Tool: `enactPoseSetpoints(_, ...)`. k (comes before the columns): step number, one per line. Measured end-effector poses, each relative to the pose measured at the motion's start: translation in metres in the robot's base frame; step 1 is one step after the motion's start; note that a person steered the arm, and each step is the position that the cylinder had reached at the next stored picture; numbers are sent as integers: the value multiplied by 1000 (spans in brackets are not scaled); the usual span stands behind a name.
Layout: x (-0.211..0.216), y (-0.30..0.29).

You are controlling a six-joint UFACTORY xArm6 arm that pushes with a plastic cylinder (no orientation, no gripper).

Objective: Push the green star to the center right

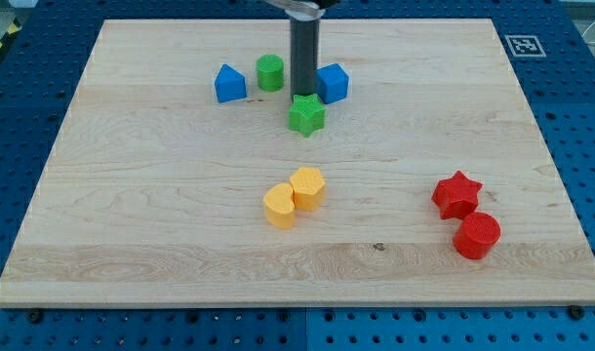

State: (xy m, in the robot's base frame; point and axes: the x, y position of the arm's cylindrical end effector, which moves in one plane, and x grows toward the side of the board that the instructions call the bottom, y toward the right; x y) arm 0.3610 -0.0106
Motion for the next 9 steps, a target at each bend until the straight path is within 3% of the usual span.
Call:
enactPoseSetpoints(1,1,-26)
enactPoseSetpoints(4,19,-25)
enactPoseSetpoints(6,44,18)
enactPoseSetpoints(9,52,131)
